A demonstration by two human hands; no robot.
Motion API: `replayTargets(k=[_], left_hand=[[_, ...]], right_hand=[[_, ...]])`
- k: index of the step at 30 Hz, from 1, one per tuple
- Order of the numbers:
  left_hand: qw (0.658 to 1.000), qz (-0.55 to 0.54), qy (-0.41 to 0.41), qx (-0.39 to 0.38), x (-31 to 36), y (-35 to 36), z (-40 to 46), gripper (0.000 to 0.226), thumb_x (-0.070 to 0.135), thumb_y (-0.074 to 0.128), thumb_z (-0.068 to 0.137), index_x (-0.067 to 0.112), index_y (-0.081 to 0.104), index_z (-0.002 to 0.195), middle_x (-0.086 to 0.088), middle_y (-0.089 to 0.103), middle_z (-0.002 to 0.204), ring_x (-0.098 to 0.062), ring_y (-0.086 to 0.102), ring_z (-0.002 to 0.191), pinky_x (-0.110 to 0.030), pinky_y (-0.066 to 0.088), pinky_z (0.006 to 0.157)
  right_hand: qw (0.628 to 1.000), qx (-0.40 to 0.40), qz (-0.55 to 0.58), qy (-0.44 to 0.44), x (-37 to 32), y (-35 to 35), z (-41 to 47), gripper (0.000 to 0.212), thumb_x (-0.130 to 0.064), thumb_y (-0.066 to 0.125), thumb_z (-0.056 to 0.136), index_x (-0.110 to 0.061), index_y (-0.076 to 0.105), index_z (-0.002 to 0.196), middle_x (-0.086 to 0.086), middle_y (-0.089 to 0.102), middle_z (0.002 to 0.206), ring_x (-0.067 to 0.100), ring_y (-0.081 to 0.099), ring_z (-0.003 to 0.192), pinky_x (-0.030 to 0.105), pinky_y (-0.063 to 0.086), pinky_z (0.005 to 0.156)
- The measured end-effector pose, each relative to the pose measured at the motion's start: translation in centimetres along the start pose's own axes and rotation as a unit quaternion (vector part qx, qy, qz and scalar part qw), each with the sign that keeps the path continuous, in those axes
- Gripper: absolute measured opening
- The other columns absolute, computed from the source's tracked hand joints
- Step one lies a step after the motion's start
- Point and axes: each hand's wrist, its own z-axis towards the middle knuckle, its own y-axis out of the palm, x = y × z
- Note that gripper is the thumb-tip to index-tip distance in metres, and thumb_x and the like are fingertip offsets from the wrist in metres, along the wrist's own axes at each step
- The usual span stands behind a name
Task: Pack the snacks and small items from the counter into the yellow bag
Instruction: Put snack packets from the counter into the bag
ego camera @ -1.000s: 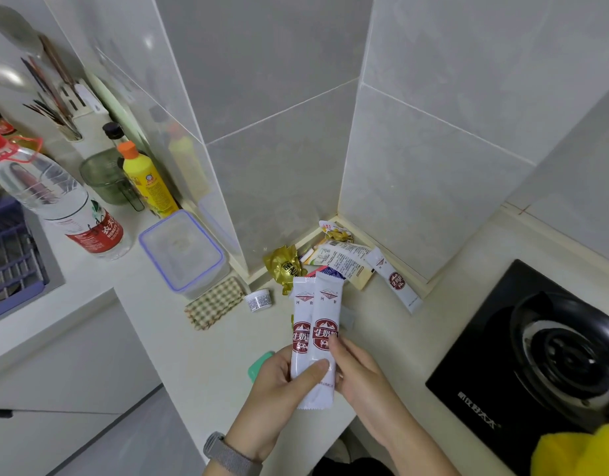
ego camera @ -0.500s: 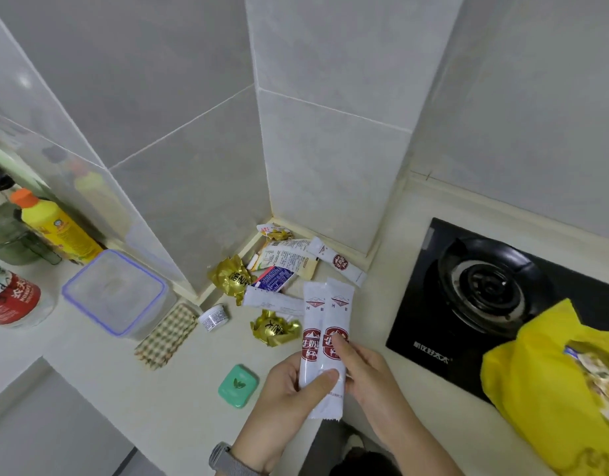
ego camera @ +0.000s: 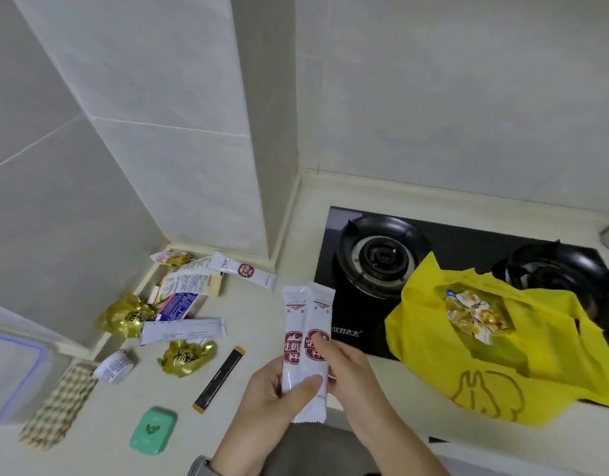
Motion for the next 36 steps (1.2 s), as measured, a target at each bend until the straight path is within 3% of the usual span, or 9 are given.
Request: replayTargets(k=[3, 7, 16, 18, 20, 24, 28, 31, 36], left_hand=[[1.000, -0.003, 0.001, -0.016, -0.2, 3.3, 0.7, 0.017, 0.010, 0.066, 0.080, 0.009, 0.071, 0.096, -0.009, 0.075, 0.086, -0.016, 0.071, 0.079, -0.019, 0.052, 0.064], [0.999, -0.023, -0.007, -0.044, -0.5, 8.1, 1.5, 0.025, 0.012, 0.065, 0.074, 0.006, 0.071, 0.097, -0.013, 0.075, 0.087, -0.019, 0.071, 0.080, -0.022, 0.054, 0.065], [0.995, -0.015, -0.019, -0.096, -1.9, 18.9, 2.7, 0.030, 0.014, 0.063, 0.074, 0.003, 0.067, 0.102, -0.015, 0.074, 0.090, -0.022, 0.071, 0.085, -0.020, 0.052, 0.066], [0.994, -0.004, -0.023, -0.104, -2.2, 20.9, 2.8, 0.030, 0.015, 0.063, 0.076, 0.003, 0.066, 0.103, -0.014, 0.074, 0.090, -0.020, 0.071, 0.082, -0.019, 0.052, 0.066], [0.993, 0.008, -0.032, -0.110, -2.6, 22.8, 3.0, 0.031, 0.016, 0.062, 0.076, 0.002, 0.065, 0.104, -0.013, 0.074, 0.088, -0.020, 0.070, 0.080, -0.020, 0.052, 0.066], [0.989, 0.031, -0.069, -0.127, -3.3, 25.2, 3.7, 0.037, 0.019, 0.064, 0.075, 0.004, 0.063, 0.109, -0.012, 0.074, 0.097, -0.026, 0.070, 0.090, -0.029, 0.055, 0.075], [0.983, 0.061, -0.096, -0.146, -3.6, 26.1, 4.8, 0.036, 0.020, 0.065, 0.075, 0.007, 0.064, 0.108, -0.010, 0.073, 0.104, -0.030, 0.067, 0.100, -0.043, 0.054, 0.089], [0.980, 0.082, -0.100, -0.154, -3.7, 26.6, 5.9, 0.034, 0.020, 0.065, 0.074, 0.006, 0.065, 0.105, -0.016, 0.072, 0.103, -0.036, 0.066, 0.099, -0.049, 0.051, 0.089], [0.966, 0.097, -0.113, -0.210, -3.9, 27.3, 8.3, 0.045, 0.028, 0.066, 0.072, 0.003, 0.060, 0.109, -0.017, 0.072, 0.103, -0.022, 0.068, 0.090, -0.032, 0.055, 0.076]], right_hand=[[1.000, 0.017, 0.002, -0.005, -0.6, -3.4, -0.4, 0.019, -0.023, 0.055, 0.093, -0.015, 0.072, 0.099, 0.003, 0.077, 0.088, 0.016, 0.073, 0.078, 0.028, 0.057, 0.068], [0.999, 0.050, 0.008, -0.011, -1.4, -8.2, -1.2, 0.019, -0.025, 0.058, 0.091, -0.015, 0.074, 0.094, 0.006, 0.077, 0.089, 0.027, 0.071, 0.087, 0.043, 0.055, 0.081], [0.993, 0.109, 0.035, -0.007, -1.7, -18.9, -3.4, 0.016, -0.027, 0.063, 0.088, -0.017, 0.075, 0.081, 0.002, 0.077, 0.084, 0.022, 0.072, 0.082, 0.041, 0.054, 0.081], [0.991, 0.126, 0.040, -0.004, -1.5, -20.9, -3.8, 0.013, -0.025, 0.062, 0.088, -0.018, 0.073, 0.085, -0.002, 0.077, 0.081, 0.017, 0.072, 0.077, 0.038, 0.056, 0.077], [0.990, 0.137, 0.044, -0.001, -1.4, -22.7, -4.2, 0.018, -0.028, 0.064, 0.088, -0.014, 0.073, 0.096, 0.002, 0.077, 0.087, 0.022, 0.072, 0.083, 0.043, 0.057, 0.080], [0.987, 0.146, 0.065, 0.017, -1.1, -25.7, -4.9, 0.020, -0.025, 0.059, 0.090, -0.011, 0.073, 0.094, 0.012, 0.076, 0.092, 0.037, 0.069, 0.092, 0.056, 0.050, 0.087], [0.985, 0.139, 0.089, 0.040, -0.8, -27.2, -5.1, 0.023, -0.022, 0.051, 0.095, -0.011, 0.072, 0.094, 0.009, 0.076, 0.092, 0.023, 0.072, 0.084, 0.045, 0.054, 0.083], [0.980, 0.158, 0.114, 0.051, -0.7, -27.3, -4.8, 0.024, -0.023, 0.053, 0.094, -0.010, 0.072, 0.099, 0.011, 0.076, 0.095, 0.027, 0.071, 0.090, 0.042, 0.054, 0.081], [0.973, 0.184, 0.135, 0.044, -0.8, -27.4, -4.5, 0.022, -0.020, 0.055, 0.093, -0.008, 0.072, 0.100, 0.012, 0.075, 0.097, 0.024, 0.070, 0.086, 0.044, 0.053, 0.083]])
